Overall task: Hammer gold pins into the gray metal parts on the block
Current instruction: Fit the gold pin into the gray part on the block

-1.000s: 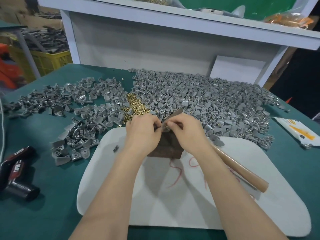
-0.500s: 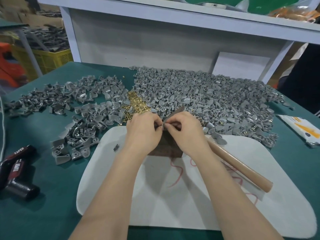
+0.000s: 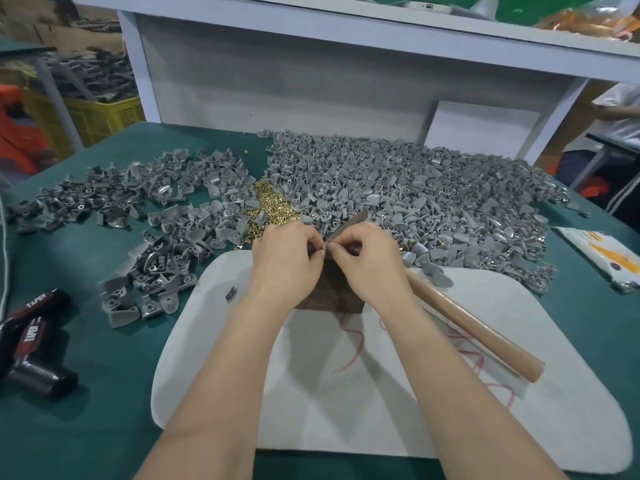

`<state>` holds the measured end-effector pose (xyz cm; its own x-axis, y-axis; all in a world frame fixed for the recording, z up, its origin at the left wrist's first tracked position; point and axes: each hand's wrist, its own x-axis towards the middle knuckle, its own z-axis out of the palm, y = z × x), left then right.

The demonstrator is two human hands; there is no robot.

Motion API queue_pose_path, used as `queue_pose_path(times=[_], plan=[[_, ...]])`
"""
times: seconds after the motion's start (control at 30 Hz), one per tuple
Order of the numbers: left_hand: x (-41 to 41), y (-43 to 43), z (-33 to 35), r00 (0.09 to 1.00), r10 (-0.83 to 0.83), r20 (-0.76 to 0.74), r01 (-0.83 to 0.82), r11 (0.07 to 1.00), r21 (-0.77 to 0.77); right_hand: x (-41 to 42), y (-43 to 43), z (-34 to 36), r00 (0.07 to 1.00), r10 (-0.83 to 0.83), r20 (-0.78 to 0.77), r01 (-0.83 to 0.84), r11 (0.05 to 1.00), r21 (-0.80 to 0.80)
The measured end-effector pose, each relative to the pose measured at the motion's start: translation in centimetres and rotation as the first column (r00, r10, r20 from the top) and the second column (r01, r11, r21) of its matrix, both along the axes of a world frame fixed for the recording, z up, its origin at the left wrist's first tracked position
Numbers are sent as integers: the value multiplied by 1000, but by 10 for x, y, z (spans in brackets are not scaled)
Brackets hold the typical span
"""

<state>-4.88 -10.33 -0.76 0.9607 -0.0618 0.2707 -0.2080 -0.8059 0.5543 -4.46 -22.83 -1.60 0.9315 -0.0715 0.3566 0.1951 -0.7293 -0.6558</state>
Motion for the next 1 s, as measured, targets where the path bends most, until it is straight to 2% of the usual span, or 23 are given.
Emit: queue_pose_path(times=[0.17,0.3,0.5,0.73,1.0], plan=[[0,0,0,1000,-5,0,5,1000,-18,2,-1,1,1000,11,-29,-12,999,-32],[-1,0,1,1000,-4,0,4,999,-40,-1,-6,1,997,69,-40,-66,996,62],[-1,0,1,1000,1,-12,-2,999,-36,-1,-9,2,997,73,-1,-73,994,86],[-2,1,1,1000,-8,-26,7,999,-41,-5,-8,2,990,125,64,-123,992,-43],[-2,0,2,1000,-10,-18,10,1000,-29,-5,-9,4,983,164,78,-154,981,-118]])
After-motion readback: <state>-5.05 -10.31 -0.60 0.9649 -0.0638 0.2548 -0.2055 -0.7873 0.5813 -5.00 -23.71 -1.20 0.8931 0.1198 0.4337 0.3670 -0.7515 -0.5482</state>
